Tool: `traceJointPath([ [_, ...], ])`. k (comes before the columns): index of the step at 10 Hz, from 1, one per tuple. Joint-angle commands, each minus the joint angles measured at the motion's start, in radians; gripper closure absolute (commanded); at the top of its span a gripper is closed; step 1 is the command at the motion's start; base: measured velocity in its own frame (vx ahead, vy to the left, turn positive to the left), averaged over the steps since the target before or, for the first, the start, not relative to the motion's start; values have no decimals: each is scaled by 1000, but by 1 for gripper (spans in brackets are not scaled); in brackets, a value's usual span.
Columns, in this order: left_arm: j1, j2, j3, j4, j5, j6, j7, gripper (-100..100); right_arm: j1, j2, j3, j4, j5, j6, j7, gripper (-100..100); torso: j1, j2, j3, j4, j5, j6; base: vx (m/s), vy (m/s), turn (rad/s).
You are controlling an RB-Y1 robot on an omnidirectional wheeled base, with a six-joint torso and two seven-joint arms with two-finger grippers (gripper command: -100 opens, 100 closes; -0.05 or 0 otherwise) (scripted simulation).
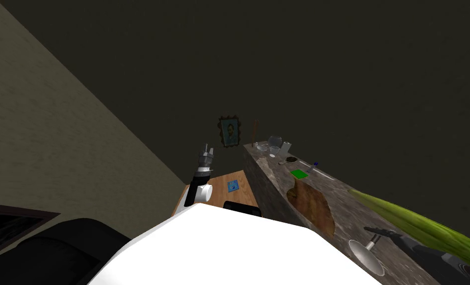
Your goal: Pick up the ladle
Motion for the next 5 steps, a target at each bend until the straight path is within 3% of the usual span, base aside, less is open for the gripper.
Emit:
traceJointPath([
  [1,0,0,0,0,0,0,0,0,29,-29,27,9,19,-4,11,-100,0,0,0,0,0,0,128,25,125],
  [3,0,0,0,0,0,0,0,0,55,-42,60,9,34,-9,19,-100,1,1,1,0,0,0,109,8,105],
  [4,0,0,0,0,0,0,0,0,49,-49,51,-7,32,7,1,-100,0,2,1,0,0,0,39,-2,19],
  [5,0,0,0,0,0,0,0,0,50,-50,53,-7,32,6,0,0,0,6,3,1,0,1,9,0,-1],
])
